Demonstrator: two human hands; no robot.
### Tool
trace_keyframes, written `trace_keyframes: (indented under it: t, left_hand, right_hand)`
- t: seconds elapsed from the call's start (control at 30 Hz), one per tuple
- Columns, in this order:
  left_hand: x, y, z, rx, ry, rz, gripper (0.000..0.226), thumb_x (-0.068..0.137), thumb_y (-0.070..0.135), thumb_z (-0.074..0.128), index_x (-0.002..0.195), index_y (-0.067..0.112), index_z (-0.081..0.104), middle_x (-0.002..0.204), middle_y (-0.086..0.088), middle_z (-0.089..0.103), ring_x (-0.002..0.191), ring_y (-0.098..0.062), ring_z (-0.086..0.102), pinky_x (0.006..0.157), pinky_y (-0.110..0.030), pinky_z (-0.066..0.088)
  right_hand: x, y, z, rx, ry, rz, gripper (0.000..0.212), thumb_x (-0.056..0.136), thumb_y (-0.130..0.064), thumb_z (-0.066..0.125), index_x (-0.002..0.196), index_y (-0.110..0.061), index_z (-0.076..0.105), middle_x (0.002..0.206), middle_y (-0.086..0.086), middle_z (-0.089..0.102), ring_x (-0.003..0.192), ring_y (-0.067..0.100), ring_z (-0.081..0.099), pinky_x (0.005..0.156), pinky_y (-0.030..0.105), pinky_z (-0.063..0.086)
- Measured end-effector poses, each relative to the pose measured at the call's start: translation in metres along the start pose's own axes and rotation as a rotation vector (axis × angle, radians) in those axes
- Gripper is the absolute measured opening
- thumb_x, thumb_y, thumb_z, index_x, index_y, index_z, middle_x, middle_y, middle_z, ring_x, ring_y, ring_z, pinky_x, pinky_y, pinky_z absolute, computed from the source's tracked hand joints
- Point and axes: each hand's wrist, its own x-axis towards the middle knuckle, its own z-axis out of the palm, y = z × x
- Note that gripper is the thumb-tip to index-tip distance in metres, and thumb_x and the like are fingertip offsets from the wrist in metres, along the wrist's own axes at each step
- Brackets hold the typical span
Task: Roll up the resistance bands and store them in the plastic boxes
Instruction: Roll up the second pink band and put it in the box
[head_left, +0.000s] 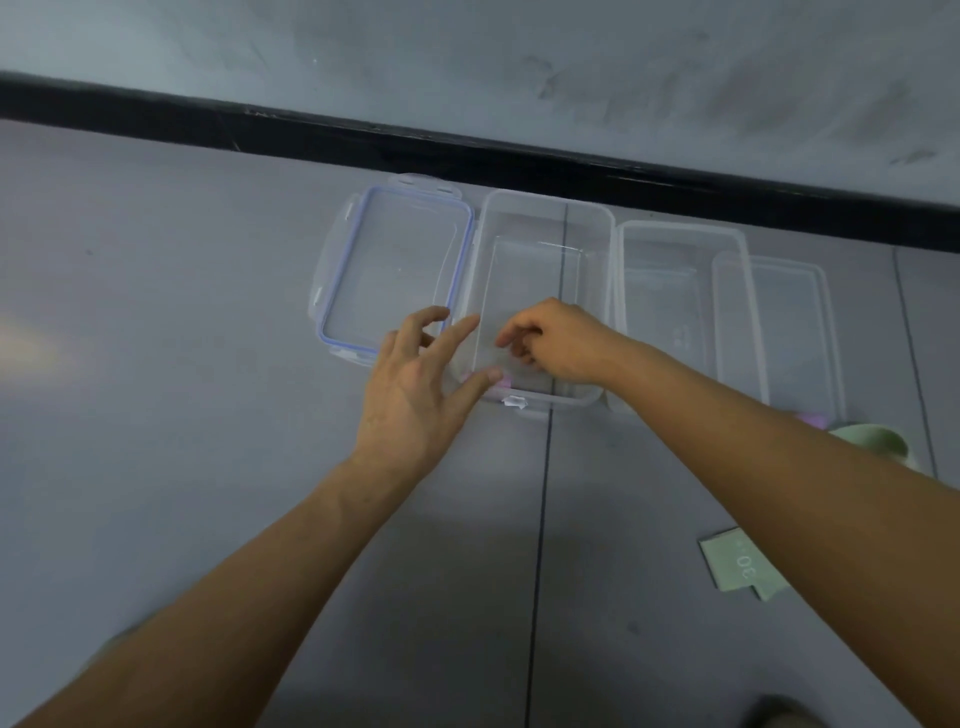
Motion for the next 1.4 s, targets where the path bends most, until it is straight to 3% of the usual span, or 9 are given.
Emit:
trace_keyframes:
  t: [0.1,0.27,0.37,0.67,0.8,0.9,1.0,1.2,1.4]
  left_hand:
    - [0.007,0.023,-0.003,-0.025,0.068,0.056,0.05,0.089,0.05,0.062,0.132,0.025,0.059,0.127,0.003,0.055,0.105,-0.016,0.052,0.086,-0.025,0.041]
    - [0.018,0.07,0.002,-0.183,-0.087,0.066,0.067,0.086,0.063,0.055,0.143,0.031,0.045,0.124,0.012,0.054,0.099,-0.004,0.054,0.081,-0.022,0.048]
    - [0.017,0.097,0.012,-0.241,-0.165,0.061,0.07,0.082,0.065,0.054,0.144,0.034,0.042,0.122,0.014,0.054,0.095,0.0,0.052,0.078,-0.016,0.045]
    - [-0.027,0.164,0.086,-0.26,-0.285,0.158,0.039,0.097,0.036,0.055,0.135,0.029,0.056,0.108,0.007,0.064,0.08,-0.006,0.057,0.081,-0.028,0.051]
    - [-0.048,0.18,0.131,-0.236,-0.43,0.196,0.047,0.095,0.04,0.045,0.137,0.022,0.056,0.109,-0.002,0.065,0.093,-0.017,0.062,0.087,-0.035,0.052]
    - [-0.058,0.192,0.156,-0.194,-0.507,0.215,0.046,0.092,0.039,0.049,0.133,0.021,0.059,0.115,-0.004,0.066,0.103,-0.022,0.063,0.091,-0.039,0.051]
    - [-0.065,0.205,0.175,-0.194,-0.526,0.278,0.037,0.089,0.027,0.059,0.125,0.023,0.064,0.111,-0.002,0.068,0.097,-0.019,0.062,0.089,-0.03,0.049]
    - [-0.072,0.216,0.21,-0.118,-0.518,0.185,0.038,0.088,0.029,0.056,0.124,0.021,0.063,0.11,-0.005,0.064,0.097,-0.027,0.063,0.086,-0.03,0.046]
    - [-0.052,0.236,0.223,-0.15,-0.42,0.162,0.035,0.089,0.021,0.063,0.123,0.03,0.062,0.115,0.0,0.064,0.102,-0.018,0.06,0.09,-0.022,0.043]
  right_hand:
    - [-0.024,-0.002,-0.012,0.131,0.098,-0.061,0.028,0.1,-0.016,0.049,0.117,-0.027,0.068,0.109,-0.005,0.069,0.099,0.008,0.065,0.096,0.039,0.054]
    - [-0.092,0.013,-0.036,0.193,0.263,-0.139,0.036,0.097,-0.042,0.056,0.132,-0.037,0.057,0.114,-0.013,0.065,0.101,0.004,0.062,0.094,0.031,0.052]
    - [-0.137,0.038,-0.047,0.202,0.333,-0.131,0.042,0.095,-0.044,0.058,0.137,-0.041,0.052,0.116,-0.014,0.064,0.101,0.002,0.063,0.089,0.024,0.051]
    - [-0.232,0.16,-0.044,0.361,0.586,0.087,0.052,0.087,-0.04,0.071,0.134,-0.051,0.051,0.108,-0.02,0.063,0.096,0.001,0.064,0.075,0.01,0.048]
    - [-0.26,0.2,-0.03,0.309,0.649,0.109,0.053,0.092,-0.022,0.067,0.129,-0.054,0.047,0.098,-0.048,0.056,0.093,-0.014,0.058,0.079,-0.001,0.037]
    - [-0.272,0.225,-0.017,0.243,0.655,0.144,0.052,0.095,-0.026,0.063,0.129,-0.059,0.041,0.112,-0.031,0.06,0.097,-0.002,0.061,0.084,0.015,0.044]
    - [-0.276,0.252,-0.002,0.201,0.649,0.208,0.055,0.093,-0.036,0.064,0.142,-0.045,0.043,0.126,-0.008,0.061,0.101,0.013,0.062,0.09,0.033,0.048]
    - [-0.273,0.269,0.018,0.153,0.651,0.199,0.052,0.093,-0.038,0.063,0.143,-0.036,0.047,0.133,-0.011,0.057,0.111,0.01,0.057,0.091,0.028,0.045]
    - [-0.267,0.274,0.016,0.087,0.66,0.171,0.051,0.093,-0.04,0.061,0.142,-0.033,0.049,0.129,-0.008,0.058,0.106,0.012,0.057,0.087,0.03,0.048]
